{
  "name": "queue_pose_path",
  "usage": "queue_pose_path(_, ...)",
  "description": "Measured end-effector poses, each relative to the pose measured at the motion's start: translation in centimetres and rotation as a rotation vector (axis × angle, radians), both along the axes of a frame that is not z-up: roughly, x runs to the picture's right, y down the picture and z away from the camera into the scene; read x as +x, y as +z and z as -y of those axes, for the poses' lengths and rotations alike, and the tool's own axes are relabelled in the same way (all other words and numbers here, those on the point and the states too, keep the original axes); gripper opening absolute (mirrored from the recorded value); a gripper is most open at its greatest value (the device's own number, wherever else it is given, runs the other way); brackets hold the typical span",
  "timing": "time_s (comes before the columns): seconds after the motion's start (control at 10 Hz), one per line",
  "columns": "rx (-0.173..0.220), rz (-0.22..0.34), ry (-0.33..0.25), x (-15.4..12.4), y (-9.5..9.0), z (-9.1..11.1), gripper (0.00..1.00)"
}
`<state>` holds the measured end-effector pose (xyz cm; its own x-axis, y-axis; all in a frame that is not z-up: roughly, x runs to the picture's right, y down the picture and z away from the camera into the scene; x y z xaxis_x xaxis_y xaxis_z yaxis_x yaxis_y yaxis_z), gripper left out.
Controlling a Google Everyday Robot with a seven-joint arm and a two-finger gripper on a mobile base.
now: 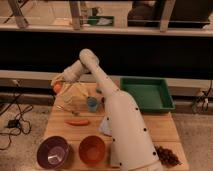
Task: Place apple in paper cup
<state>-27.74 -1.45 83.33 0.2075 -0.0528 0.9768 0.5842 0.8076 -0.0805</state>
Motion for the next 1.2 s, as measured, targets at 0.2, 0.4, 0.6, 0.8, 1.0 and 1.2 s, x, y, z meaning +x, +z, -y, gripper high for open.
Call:
queue_pose_path(0.2, -0.001, -0.007, 0.003, 0.26, 0.19, -0.06, 0.01)
queue_pose_path(0.4, -0.001, -0.016, 0.004, 0.61, 0.46, -0.04, 0.04)
queue_pose_path(0.6, -0.002, -0.016, 0.004, 0.57, 0.46, -0.06, 0.16)
queue_pose_path(0.8, -0.002, -0.017, 0.004, 0.62, 0.48, -0.06, 0.34)
queue_pose_path(1.0, -0.002, -0.017, 0.004, 0.62, 0.48, -0.06, 0.56)
queue_pose_path(1.2, -0.002, -0.017, 0.004, 0.61, 0.48, -0.06, 0.76)
